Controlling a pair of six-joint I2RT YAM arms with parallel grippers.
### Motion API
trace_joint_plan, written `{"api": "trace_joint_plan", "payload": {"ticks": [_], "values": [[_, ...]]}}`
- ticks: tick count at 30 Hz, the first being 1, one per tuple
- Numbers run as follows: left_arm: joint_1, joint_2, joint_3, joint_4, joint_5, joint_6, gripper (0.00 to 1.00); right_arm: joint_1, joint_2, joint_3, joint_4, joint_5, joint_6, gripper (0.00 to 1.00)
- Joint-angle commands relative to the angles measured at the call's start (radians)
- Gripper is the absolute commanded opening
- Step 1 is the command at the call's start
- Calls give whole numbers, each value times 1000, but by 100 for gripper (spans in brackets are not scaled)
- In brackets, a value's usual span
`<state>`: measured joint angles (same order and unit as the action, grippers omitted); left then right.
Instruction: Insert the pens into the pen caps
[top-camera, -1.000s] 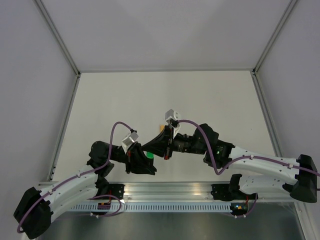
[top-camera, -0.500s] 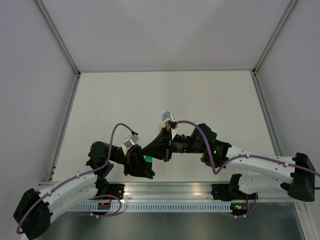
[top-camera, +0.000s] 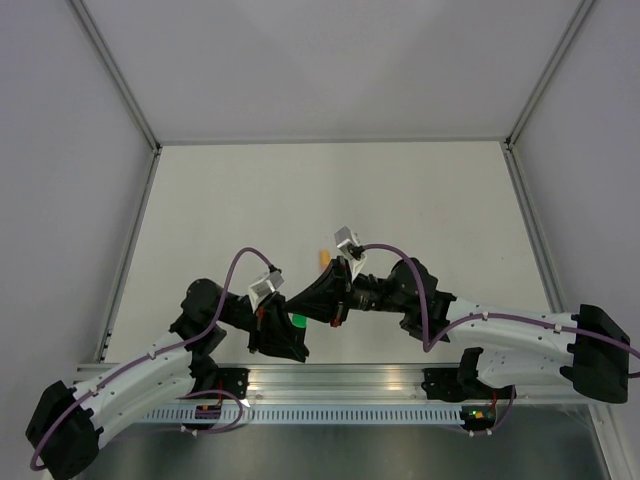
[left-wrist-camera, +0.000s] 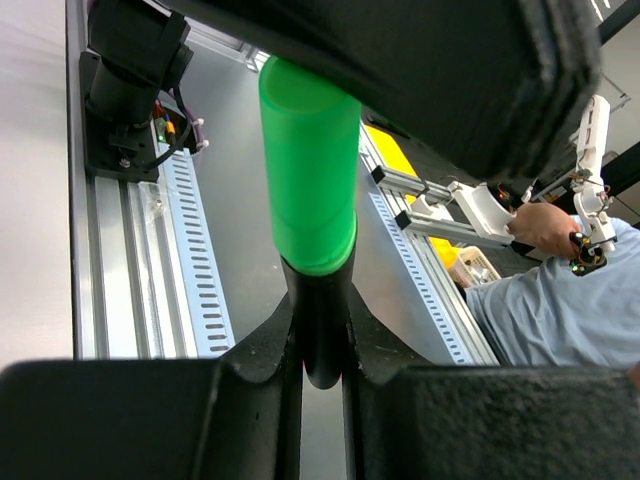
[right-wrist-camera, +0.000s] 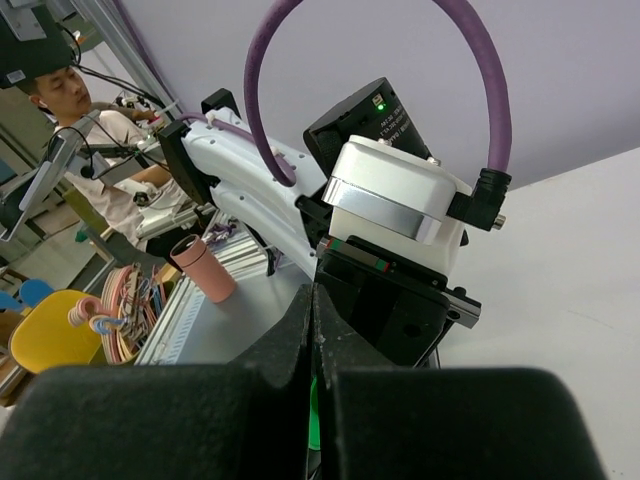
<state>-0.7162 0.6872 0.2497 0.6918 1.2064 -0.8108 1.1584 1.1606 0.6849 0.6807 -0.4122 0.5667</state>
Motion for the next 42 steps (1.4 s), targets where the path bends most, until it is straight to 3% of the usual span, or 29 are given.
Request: {"api": "trace_joint_plan", "payload": {"ticks": [1,10,19,26,32,35,40,42], "values": [[18,-44,192,278,-312,52,2,64,79,-152,-377,-180,28,0],[18,-41,224,239,-354,71,2,78,85,-170,-340,-192,36,0],[18,-64,306,-53,-288,272,2,110,126,-169,-351,-251,76,0],[18,-52,301,-9,-259,237,2,112,73,-168,-480,-197,27,0],[18,-46,287,63,-190,179,2,115,10,-117,-651,-56,-92,0],[18,-41,260,103,-157,151,2,115,-13,-45,-742,87,-140,1],[18,-41,189,109,-182,165,2,115,-7,166,-860,387,-211,26],[18,-35,155,114,-199,168,2,115,2,252,-871,438,-235,31]]}}
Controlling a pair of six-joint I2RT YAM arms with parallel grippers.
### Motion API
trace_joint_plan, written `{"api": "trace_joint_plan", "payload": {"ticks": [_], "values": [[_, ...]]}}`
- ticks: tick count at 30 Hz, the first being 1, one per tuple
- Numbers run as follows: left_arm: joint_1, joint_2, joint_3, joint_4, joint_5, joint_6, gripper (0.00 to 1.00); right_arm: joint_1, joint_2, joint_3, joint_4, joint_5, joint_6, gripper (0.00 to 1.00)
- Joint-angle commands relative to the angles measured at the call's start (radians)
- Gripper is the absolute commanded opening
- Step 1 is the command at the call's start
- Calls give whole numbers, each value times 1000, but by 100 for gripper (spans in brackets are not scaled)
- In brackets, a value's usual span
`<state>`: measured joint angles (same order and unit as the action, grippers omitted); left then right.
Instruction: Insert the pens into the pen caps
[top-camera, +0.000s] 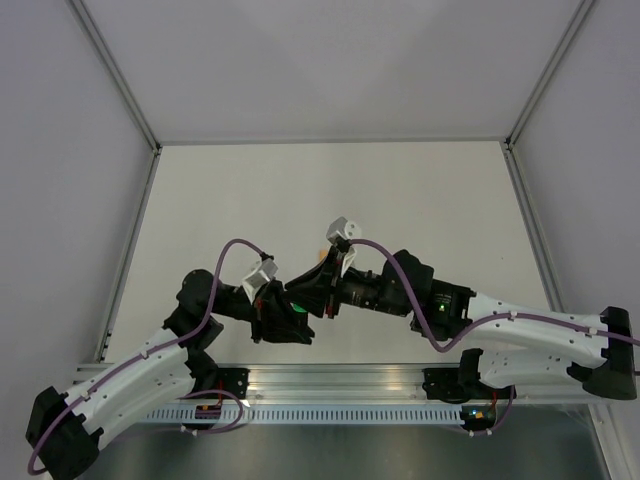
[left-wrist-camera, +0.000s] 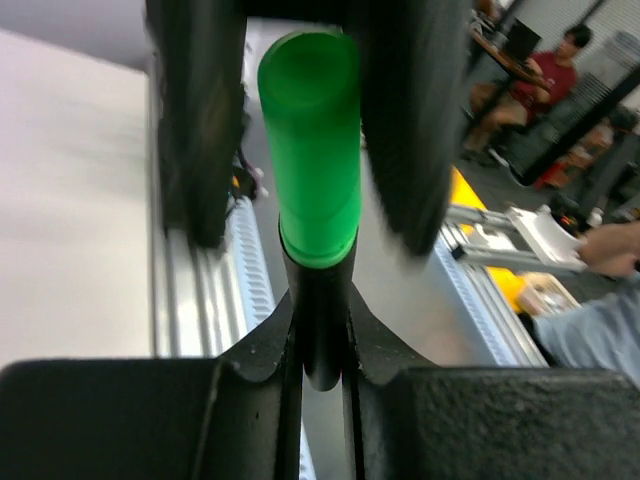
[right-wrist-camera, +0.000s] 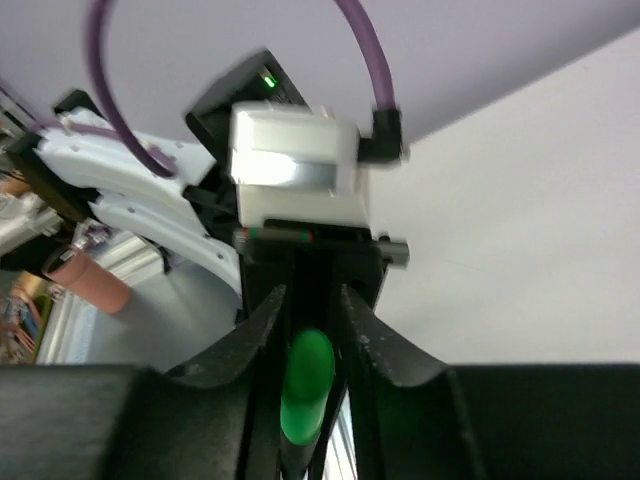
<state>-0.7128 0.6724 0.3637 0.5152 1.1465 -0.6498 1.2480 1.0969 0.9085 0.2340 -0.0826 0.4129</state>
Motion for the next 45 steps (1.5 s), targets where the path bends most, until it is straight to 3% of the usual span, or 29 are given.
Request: {"api": "trace_joint_plan", "payload": {"ticks": [1,4,9,18,27,37,40,45], "values": [[15,-17,32,290,-143,12,2,25,75,55,-429,130,-91,36],[15,4,-2,287,-154,27,2,22,96,166,-453,191,-137,37],[15,10,-16,252,-165,59,2,14,116,219,-458,205,-163,39],[15,29,-34,266,-156,65,2,-4,90,239,-443,207,-203,67],[13,59,-51,286,-137,73,2,-33,101,336,-458,135,-209,74],[13,75,-54,287,-136,81,2,-56,92,356,-444,49,-184,76],[10,75,-55,284,-136,85,2,-58,84,343,-435,17,-180,71],[10,72,-52,286,-136,87,2,-58,67,287,-391,-57,-163,55]]}}
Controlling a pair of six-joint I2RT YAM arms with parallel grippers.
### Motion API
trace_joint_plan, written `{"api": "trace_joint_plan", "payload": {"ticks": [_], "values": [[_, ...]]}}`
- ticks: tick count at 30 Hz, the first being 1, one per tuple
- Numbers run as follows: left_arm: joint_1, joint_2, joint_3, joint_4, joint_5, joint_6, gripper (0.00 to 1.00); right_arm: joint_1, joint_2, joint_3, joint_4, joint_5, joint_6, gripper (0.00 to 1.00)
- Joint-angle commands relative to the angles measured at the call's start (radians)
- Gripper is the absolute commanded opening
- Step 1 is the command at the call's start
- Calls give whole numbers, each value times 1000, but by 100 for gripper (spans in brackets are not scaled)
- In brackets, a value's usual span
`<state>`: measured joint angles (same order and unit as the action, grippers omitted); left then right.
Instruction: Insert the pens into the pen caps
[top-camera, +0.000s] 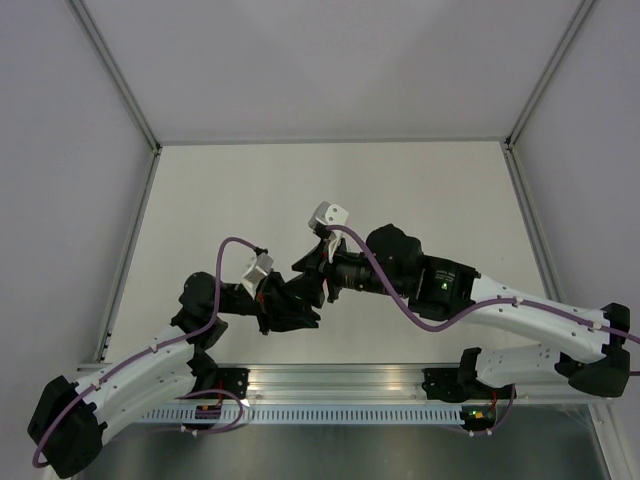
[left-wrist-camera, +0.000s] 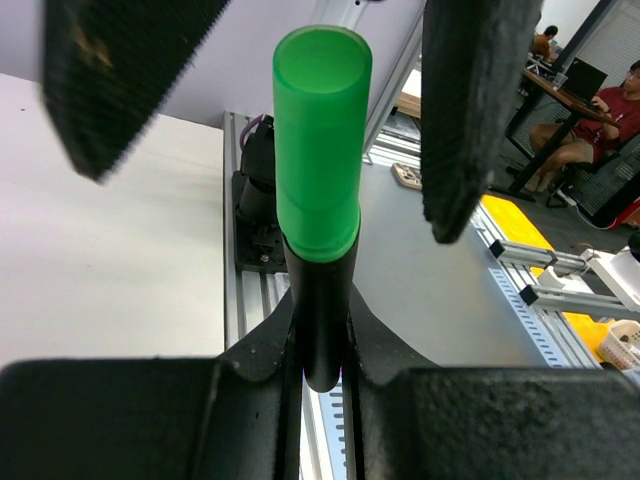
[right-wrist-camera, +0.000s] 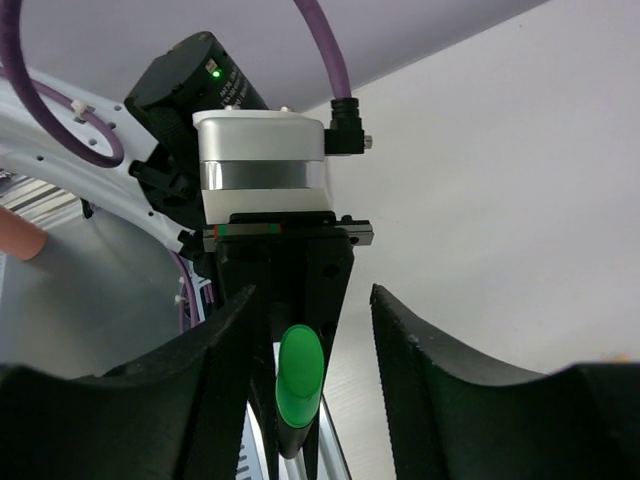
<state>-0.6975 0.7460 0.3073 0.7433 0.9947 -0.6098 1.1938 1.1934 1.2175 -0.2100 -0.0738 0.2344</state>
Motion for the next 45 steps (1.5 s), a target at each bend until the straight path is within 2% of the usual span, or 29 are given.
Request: {"api": "trace_joint_plan", "payload": {"ticks": [1,4,7,8,9,20,24,28,30,31,32,33,35,39,40,42,45], "values": [[-7,-4,4,64,16,44,2,-3,-35,-50,69,-82,19,52],[-7,-4,1,93,22,28,2,-3,-49,-113,106,-107,31,44],[-7,-2,1,113,35,10,2,-3,-69,-173,138,-116,54,20],[-5,-4,0,138,36,-5,2,-3,-75,-188,147,-124,60,5],[-5,-5,-4,155,33,-14,2,-3,-80,-223,161,-136,65,0],[-5,10,18,225,-37,-91,2,-3,-98,-358,253,-224,121,0],[-5,23,35,206,-76,-96,2,-3,-80,-377,267,-221,121,0],[-7,64,56,179,-36,-88,2,-3,-77,-354,248,-172,112,1],[-5,70,53,166,-30,-74,2,-3,-83,-325,229,-141,108,11],[-5,72,50,154,-30,-59,2,-3,-83,-311,219,-100,105,21],[-7,72,44,151,-27,-53,2,-3,-84,-299,213,-83,100,22],[-7,73,42,148,-25,-48,2,-3,-84,-267,184,-67,94,27],[-7,75,39,146,-21,-47,2,-3,-80,-231,166,-25,82,40],[-5,73,38,133,-7,-42,2,-8,-66,-135,123,23,63,59],[-5,72,36,131,-4,-39,2,-10,-60,-119,106,26,62,68],[-5,64,32,131,1,-39,2,-16,-51,-78,80,42,51,73],[-7,62,24,134,9,-36,2,-22,-46,-35,55,43,34,75]]}}
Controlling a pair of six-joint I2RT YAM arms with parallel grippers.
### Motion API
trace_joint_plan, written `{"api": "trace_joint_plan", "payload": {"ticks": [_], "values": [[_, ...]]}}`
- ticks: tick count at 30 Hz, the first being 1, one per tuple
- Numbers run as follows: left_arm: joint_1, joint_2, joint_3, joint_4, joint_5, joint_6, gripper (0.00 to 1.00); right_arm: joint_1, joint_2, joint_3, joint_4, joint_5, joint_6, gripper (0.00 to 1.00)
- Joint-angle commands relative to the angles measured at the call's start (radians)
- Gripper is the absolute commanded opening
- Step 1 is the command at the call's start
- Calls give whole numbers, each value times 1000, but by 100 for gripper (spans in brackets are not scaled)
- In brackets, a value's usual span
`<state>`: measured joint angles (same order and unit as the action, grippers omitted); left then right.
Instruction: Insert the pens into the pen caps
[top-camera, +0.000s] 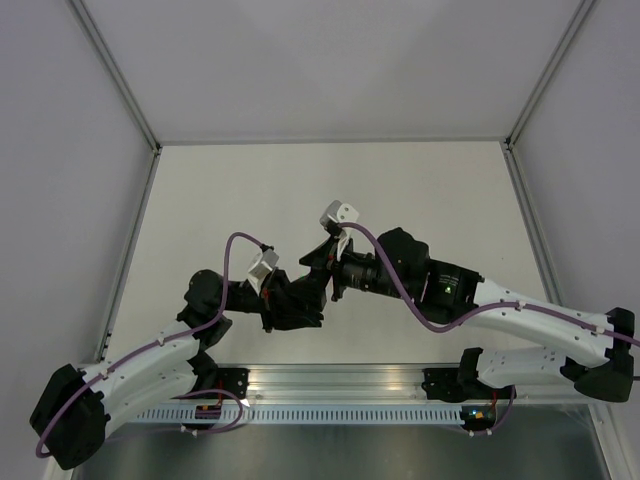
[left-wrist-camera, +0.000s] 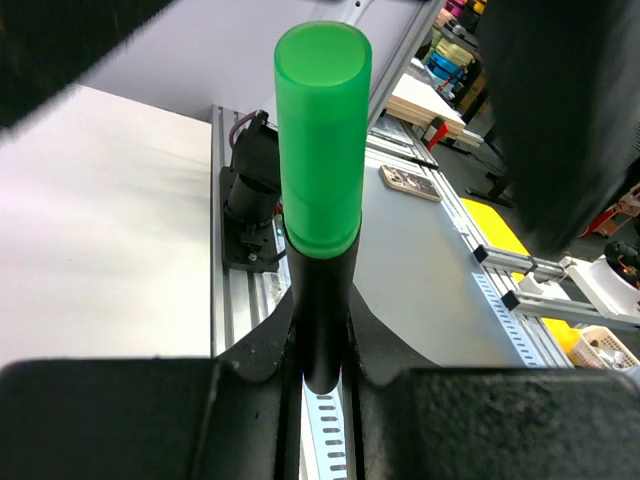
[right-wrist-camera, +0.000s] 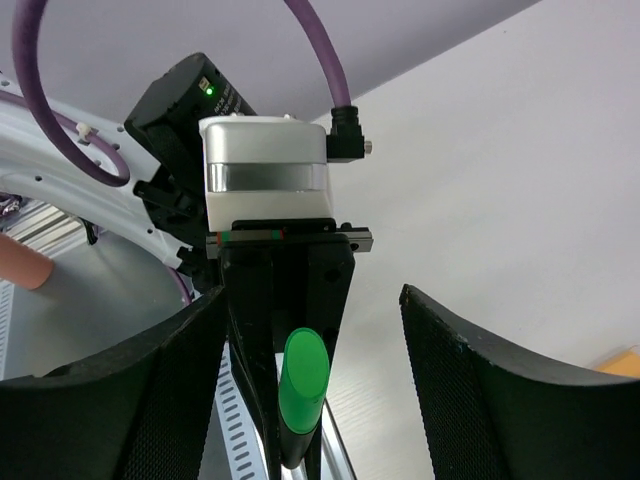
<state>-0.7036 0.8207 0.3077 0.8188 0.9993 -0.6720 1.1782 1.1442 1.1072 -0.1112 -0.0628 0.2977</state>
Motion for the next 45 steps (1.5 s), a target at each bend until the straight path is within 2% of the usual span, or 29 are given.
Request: {"api": "trace_joint_plan", "payload": {"ticks": [1,5,9,10,14,17,18,23,32,36,40,45], "values": [[1,-12,22,60,7,26,2,-9,5,85,-51,24,-29,76],[1,-12,10,86,18,15,2,-14,5,118,-70,6,-35,75],[1,-14,7,103,25,6,2,-14,3,109,-55,-29,-40,69],[0,-12,7,112,27,3,2,-14,5,105,-47,-51,-40,65],[1,-12,5,135,39,-11,2,-14,5,51,7,-112,-31,63],[1,-12,8,135,42,-11,2,-14,5,23,28,-120,-23,42],[0,-12,7,137,42,-11,2,-14,5,17,36,-123,-20,29],[0,-18,4,158,42,-21,2,-14,-12,-47,82,-160,4,0],[1,-72,60,154,-33,-81,2,-14,-23,-220,148,-304,89,0],[3,-80,117,69,-86,-61,2,-14,-28,-257,119,-324,124,0],[4,-65,159,-35,-157,-37,2,-14,-49,-274,44,-272,113,0],[16,6,200,-56,-228,-80,2,-14,-69,-283,-10,-158,107,0]]}}
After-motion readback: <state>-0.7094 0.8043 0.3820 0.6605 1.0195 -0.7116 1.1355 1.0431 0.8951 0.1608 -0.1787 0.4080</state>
